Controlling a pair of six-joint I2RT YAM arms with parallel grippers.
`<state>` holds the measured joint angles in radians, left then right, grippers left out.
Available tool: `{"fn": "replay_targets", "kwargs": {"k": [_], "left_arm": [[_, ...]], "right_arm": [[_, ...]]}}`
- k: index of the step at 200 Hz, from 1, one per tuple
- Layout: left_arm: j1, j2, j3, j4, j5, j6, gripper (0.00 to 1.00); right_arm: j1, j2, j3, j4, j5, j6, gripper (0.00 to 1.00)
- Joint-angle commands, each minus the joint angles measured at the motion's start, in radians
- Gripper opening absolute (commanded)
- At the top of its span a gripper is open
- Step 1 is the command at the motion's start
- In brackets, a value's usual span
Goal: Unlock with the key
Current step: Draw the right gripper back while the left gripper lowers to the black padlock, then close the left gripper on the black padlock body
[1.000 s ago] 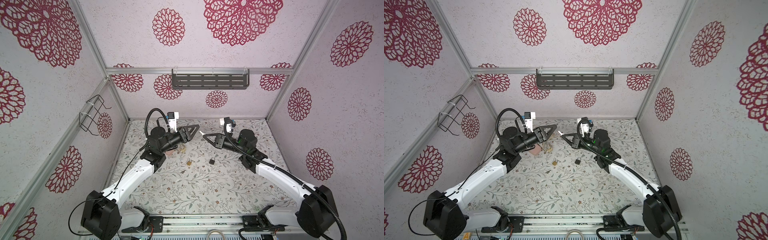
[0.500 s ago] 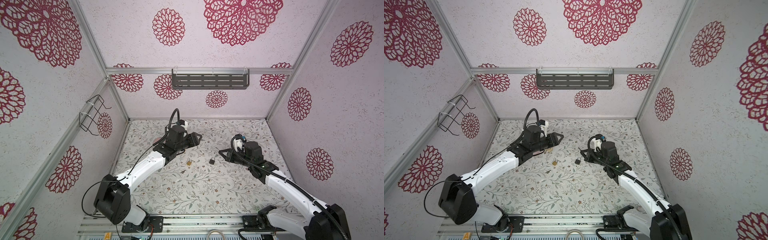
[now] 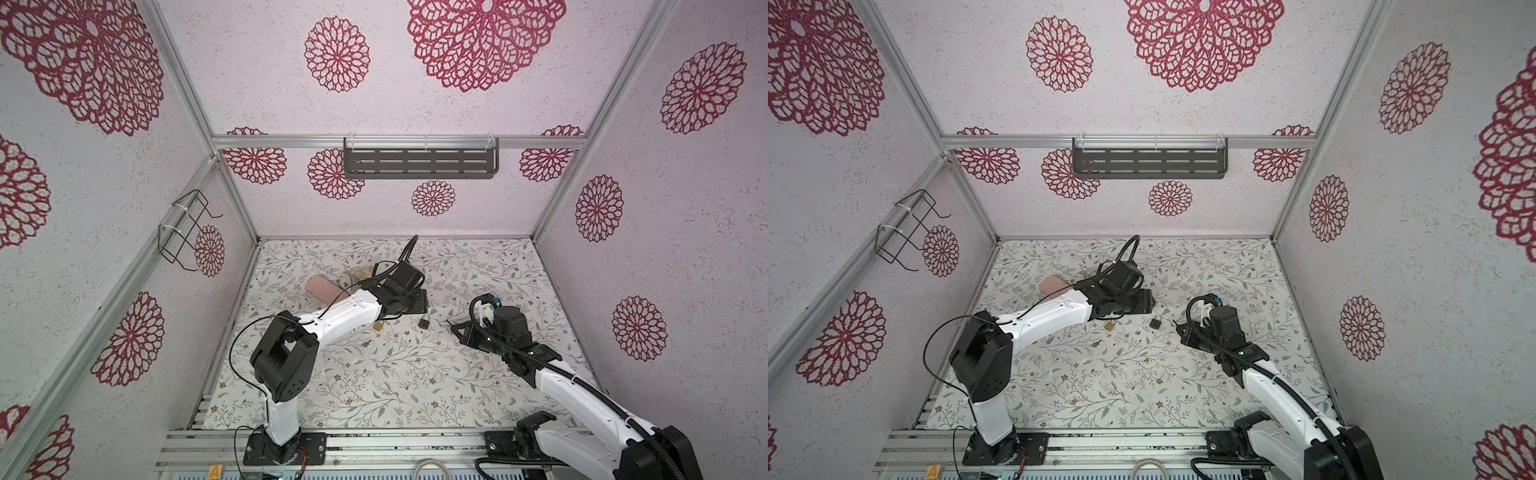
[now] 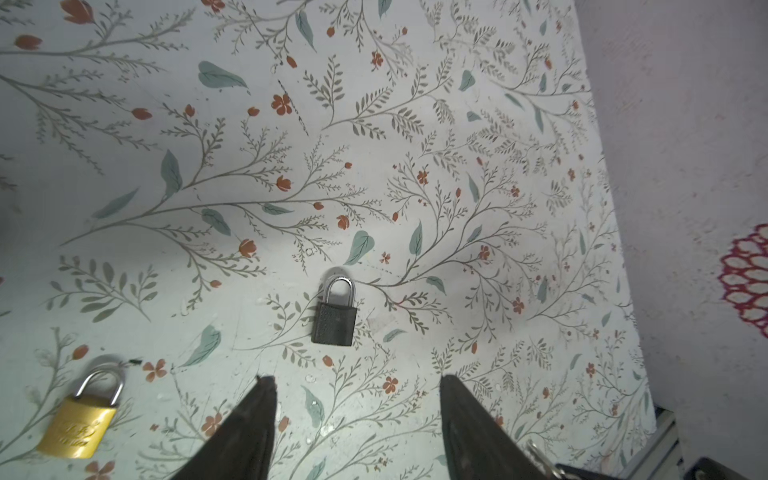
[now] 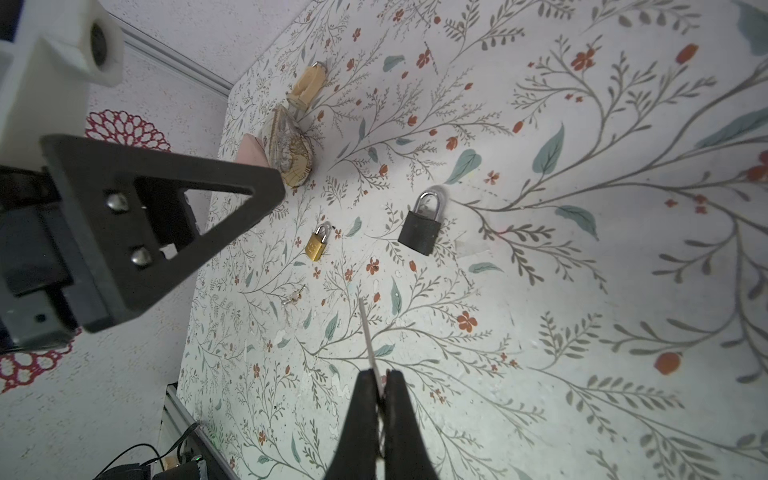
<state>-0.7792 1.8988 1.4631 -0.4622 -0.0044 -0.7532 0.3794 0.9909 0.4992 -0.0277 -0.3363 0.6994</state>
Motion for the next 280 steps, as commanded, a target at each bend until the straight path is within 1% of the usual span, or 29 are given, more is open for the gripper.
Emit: {"fn": "replay_targets", "kwargs": {"k": [1,8,12,25,42,67,81,95,136,166,193,229,255,280], "left_arm": [[-0.017,0.054,0.050,-0.097,-0.052,0.022,0.66],[-0.019,0.055,0.057,-0.103,-0.058,0.022,0.66],[-0.021,0.093,0.058,-0.107,-0.062,0.022,0.67],[-0.024,0.115,0.065,-0.111,-0.060,0.020,0.67],[-0.028,0.147,0.085,-0.118,-0.033,0.026,0.68],[-0.040,0.195,0.124,-0.163,-0.068,0.035,0.69],[-0.042,0.222,0.145,-0.172,-0.069,0.035,0.69],[-0.046,0.245,0.169,-0.165,-0.053,0.043,0.69],[-0.061,0.323,0.260,-0.178,-0.060,0.048,0.69],[-0.073,0.365,0.305,-0.210,-0.110,0.062,0.69],[-0.081,0.405,0.356,-0.264,-0.138,0.085,0.67],[-0.109,0.420,0.372,-0.283,-0.190,0.121,0.65],[-0.118,0.441,0.384,-0.310,-0.209,0.124,0.58],[-0.128,0.463,0.403,-0.335,-0.236,0.139,0.58]], "right_arm": [[-0.027,-0.023,-0.008,0.017,-0.009,0.000,0.00],[-0.036,-0.024,-0.011,0.018,-0.018,0.002,0.00],[-0.040,-0.024,-0.012,0.020,-0.023,0.001,0.00],[-0.054,-0.025,-0.015,0.021,-0.036,0.003,0.00],[-0.068,-0.029,-0.024,0.024,-0.038,0.006,0.00],[-0.088,-0.036,-0.042,0.054,-0.058,0.023,0.00],[-0.098,-0.034,-0.045,0.060,-0.062,0.028,0.00],[-0.103,-0.037,-0.048,0.064,-0.062,0.029,0.00],[-0.120,-0.043,-0.055,0.063,-0.064,0.034,0.00],[-0.130,-0.051,-0.060,0.061,-0.064,0.037,0.00],[-0.137,-0.051,-0.063,0.061,-0.070,0.040,0.00],[-0.143,-0.056,-0.069,0.069,-0.075,0.047,0.00],[-0.146,-0.052,-0.081,0.088,-0.082,0.060,0.00],[-0.148,-0.046,-0.086,0.107,-0.089,0.071,0.00]]}}
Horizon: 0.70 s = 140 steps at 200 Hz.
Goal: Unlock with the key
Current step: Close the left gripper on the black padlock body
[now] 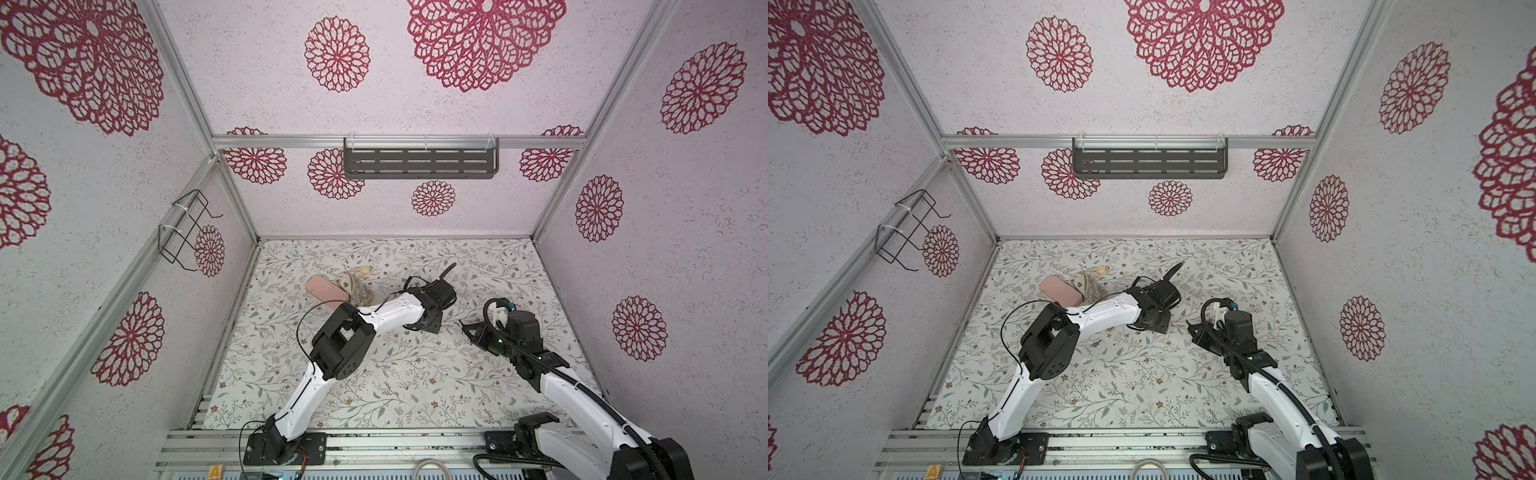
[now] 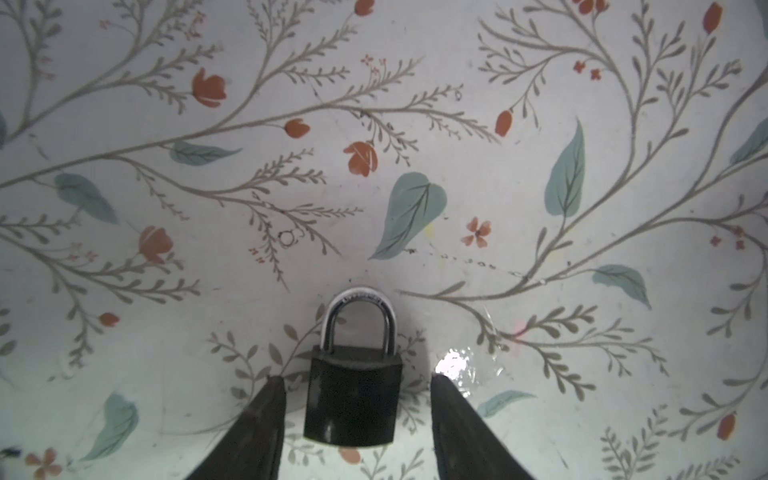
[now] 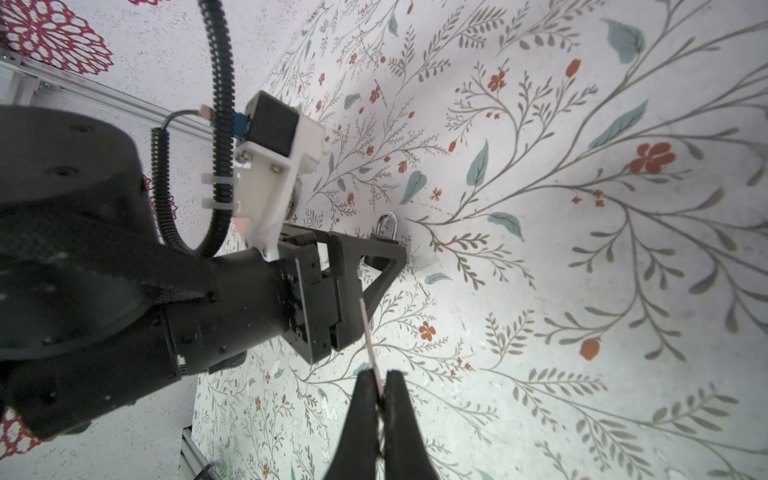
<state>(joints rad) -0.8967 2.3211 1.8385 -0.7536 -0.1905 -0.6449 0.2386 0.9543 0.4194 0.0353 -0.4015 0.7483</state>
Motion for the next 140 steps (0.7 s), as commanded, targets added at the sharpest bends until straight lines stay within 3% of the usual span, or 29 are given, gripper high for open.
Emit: {"fn": "replay_targets", "kwargs": {"k": [1,92,140], "left_arm": [[-0.011,0.041,0.030,-0.044,-0.051,0.031,0.58],[-0.014,0.087,0.053,-0.082,-0.077,0.034,0.48],[-0.015,0.075,0.041,-0.087,-0.078,0.033,0.38]], "right_arm": [[-0.007,-0.009,-0.007,0.044,-0.025,0.022,0.00],[-0.012,0.008,-0.006,0.068,-0.050,0.031,0.00],[-0.012,0.009,-0.002,0.064,-0.052,0.031,0.00]]}}
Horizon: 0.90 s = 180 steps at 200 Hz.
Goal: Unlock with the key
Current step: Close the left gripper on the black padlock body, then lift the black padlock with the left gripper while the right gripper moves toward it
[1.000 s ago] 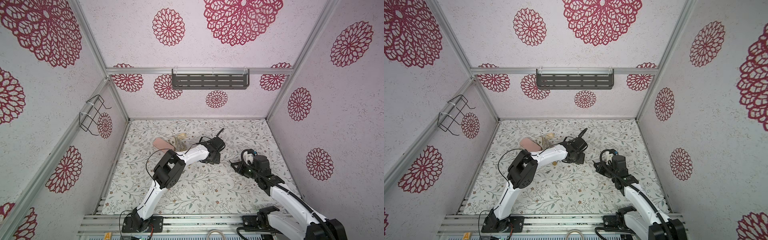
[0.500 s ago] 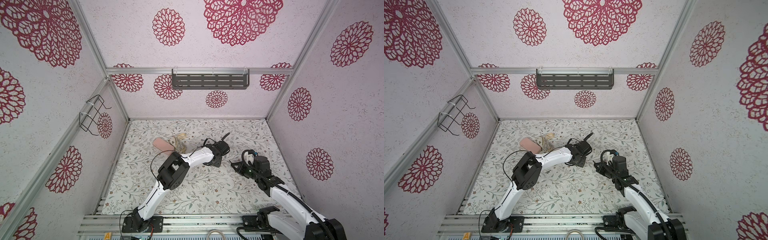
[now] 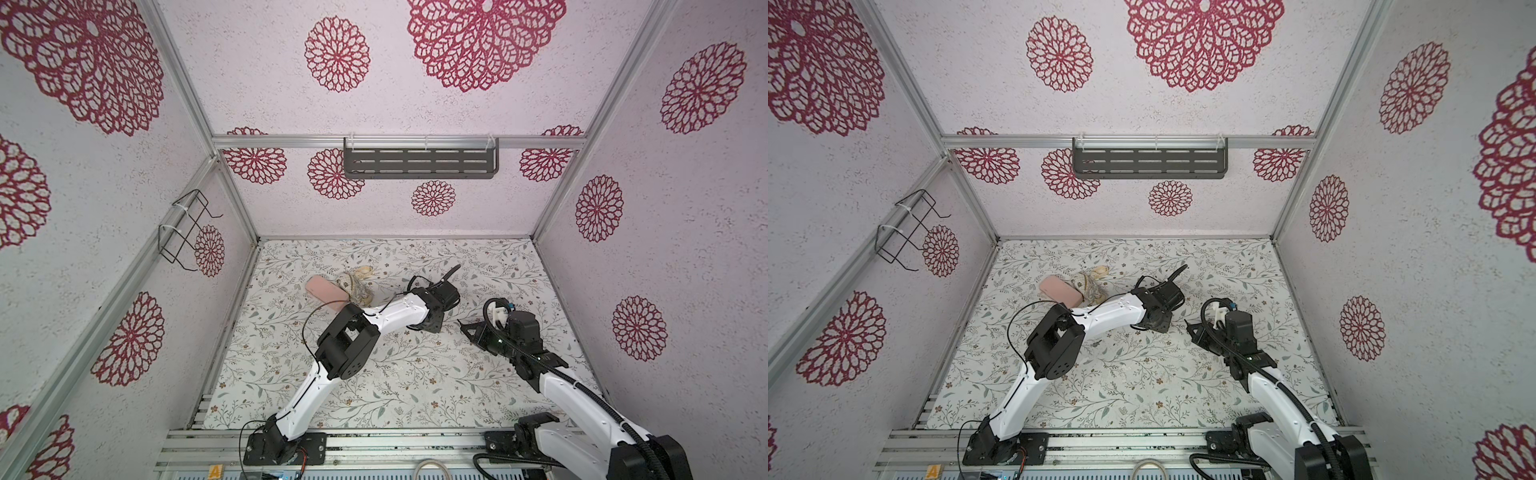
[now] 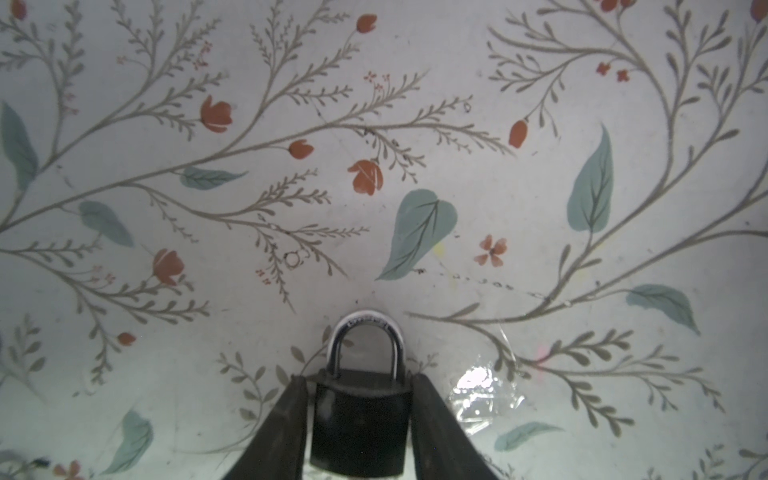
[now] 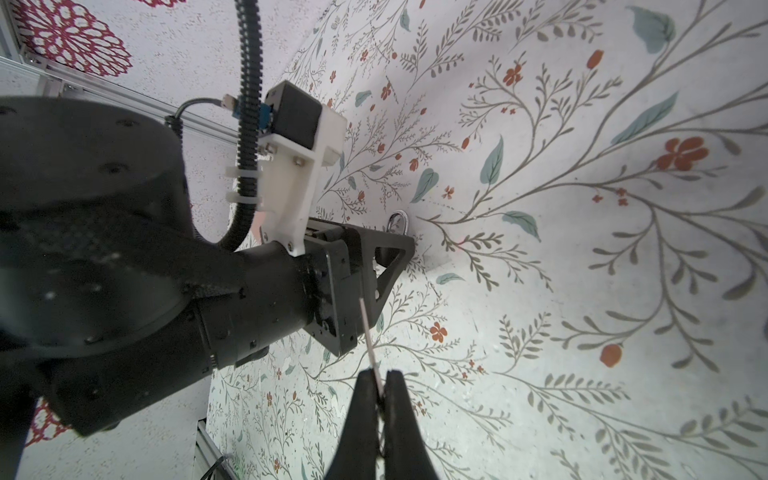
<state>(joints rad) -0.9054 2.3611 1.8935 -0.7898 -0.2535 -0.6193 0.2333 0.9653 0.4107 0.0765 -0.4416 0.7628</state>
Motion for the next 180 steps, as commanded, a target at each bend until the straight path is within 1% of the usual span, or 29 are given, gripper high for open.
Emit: {"fn": "replay_targets", "kwargs": {"k": [1,35,59,75,102,143,168,171,180], "left_arm": [[-0.006,0.035,-0.014,-0.052,-0.016,0.007,0.38],[-0.005,0.022,-0.010,-0.053,-0.020,0.002,0.26],[-0.004,0.005,-0.014,-0.042,-0.010,-0.012,0.16],[0.001,-0.011,-0.015,-0.032,0.011,-0.028,0.07],[0.014,-0.080,-0.055,0.011,0.038,-0.078,0.00],[0.055,-0.258,-0.211,0.140,0.085,-0.201,0.00],[0.085,-0.386,-0.338,0.242,0.117,-0.326,0.00],[0.088,-0.426,-0.357,0.257,0.120,-0.343,0.00],[0.099,-0.477,-0.409,0.303,0.130,-0.395,0.00]], "right_arm": [[-0.006,-0.003,0.007,0.022,-0.012,0.017,0.00],[-0.006,0.001,0.025,0.001,-0.016,0.008,0.00],[-0.006,0.001,0.043,-0.029,-0.013,-0.009,0.00],[-0.007,0.000,0.055,-0.050,-0.005,-0.017,0.00],[-0.006,0.000,0.080,-0.088,0.002,-0.030,0.00],[0.001,-0.006,0.143,-0.175,0.034,-0.060,0.00],[0.029,-0.006,0.191,-0.234,0.096,-0.077,0.00],[0.034,-0.005,0.198,-0.240,0.103,-0.078,0.00],[0.054,-0.002,0.214,-0.256,0.127,-0.081,0.00]]}}
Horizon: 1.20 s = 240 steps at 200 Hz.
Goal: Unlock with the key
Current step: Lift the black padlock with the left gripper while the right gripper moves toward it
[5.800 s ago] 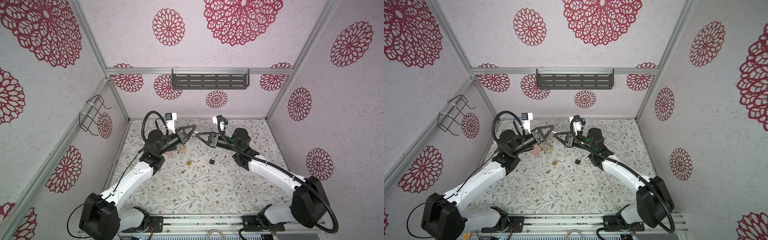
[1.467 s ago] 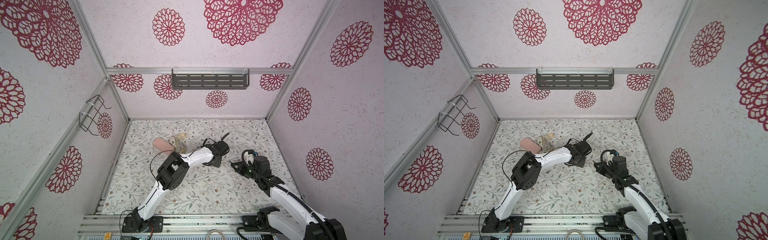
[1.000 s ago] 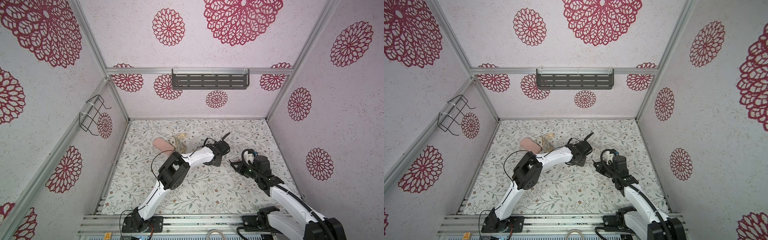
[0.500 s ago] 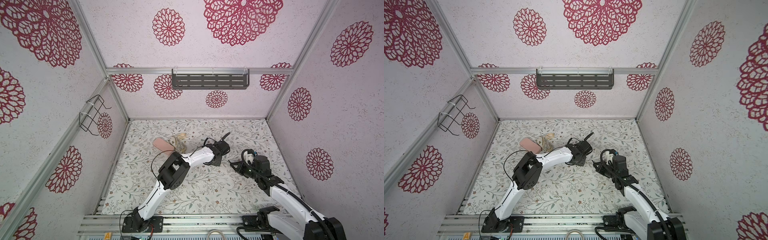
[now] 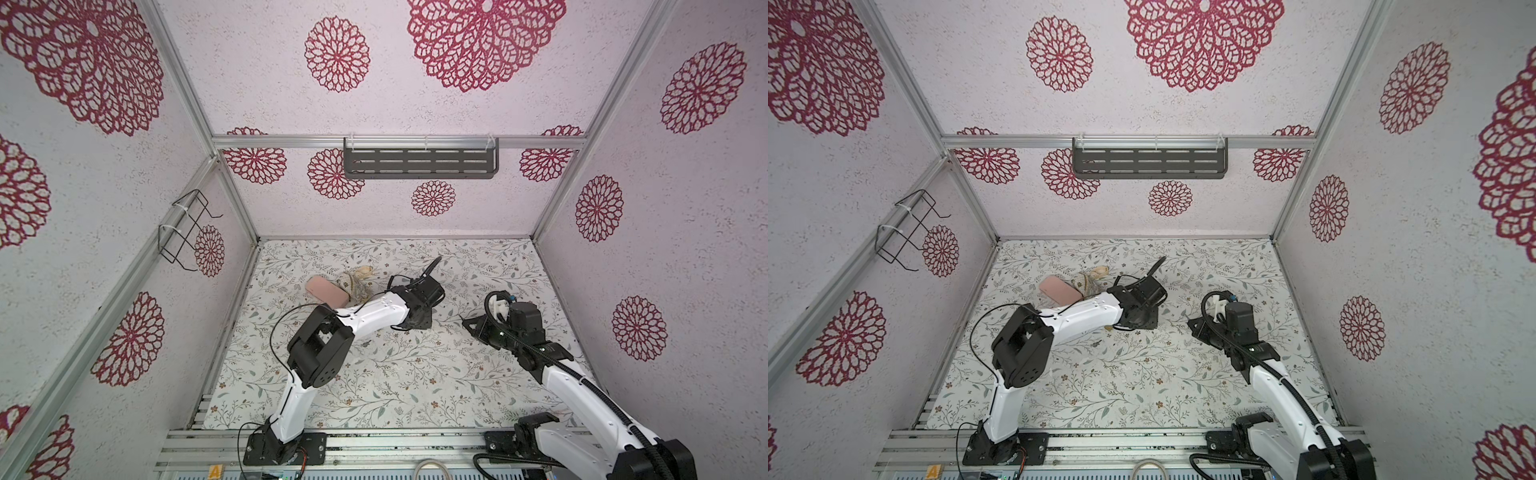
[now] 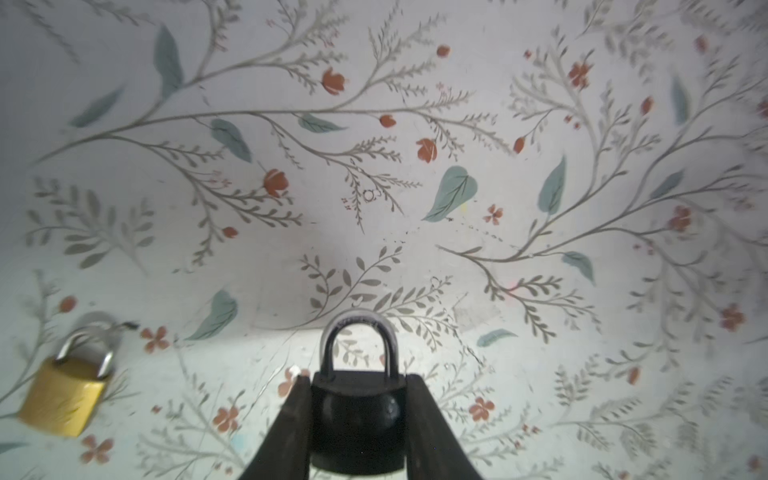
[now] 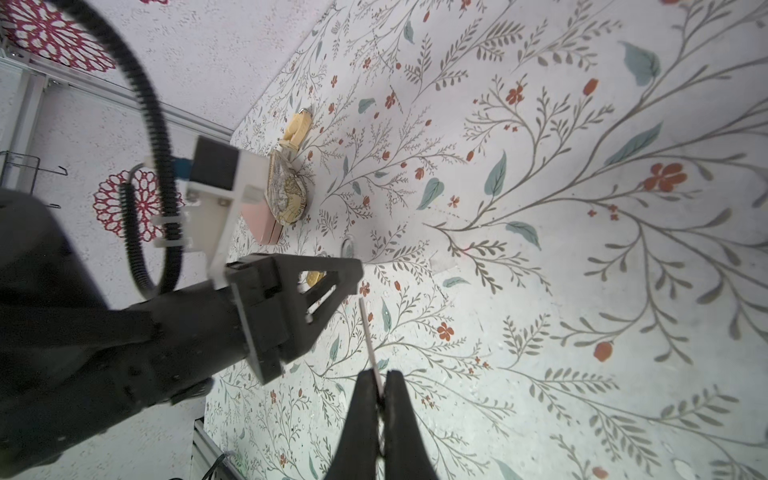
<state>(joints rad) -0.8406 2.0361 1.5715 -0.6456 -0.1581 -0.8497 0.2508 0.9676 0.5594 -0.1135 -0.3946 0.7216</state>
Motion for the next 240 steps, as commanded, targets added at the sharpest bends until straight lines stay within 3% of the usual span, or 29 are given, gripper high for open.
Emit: {"fn": "replay_targets", "kwargs": {"k": [1,49,91,167,240], "left_arm": [[0.035,-0.159,-0.092,0.165,0.037,-0.171,0.00],[0.064,-0.335,-0.247,0.289,0.045,-0.395,0.00],[0.066,-0.412,-0.312,0.337,0.031,-0.523,0.00],[0.066,-0.444,-0.326,0.304,0.003,-0.597,0.00],[0.065,-0.461,-0.326,0.283,-0.032,-0.618,0.00]], "right_arm": [[0.038,-0.003,0.067,-0.067,0.082,-0.039,0.00],[0.237,0.025,0.135,-0.078,0.300,-0.031,0.00],[0.401,0.057,0.122,0.056,0.424,0.036,0.00],[0.556,0.199,0.135,0.336,0.496,0.107,0.00],[0.591,0.256,0.134,0.445,0.519,0.132,0.00]]}}
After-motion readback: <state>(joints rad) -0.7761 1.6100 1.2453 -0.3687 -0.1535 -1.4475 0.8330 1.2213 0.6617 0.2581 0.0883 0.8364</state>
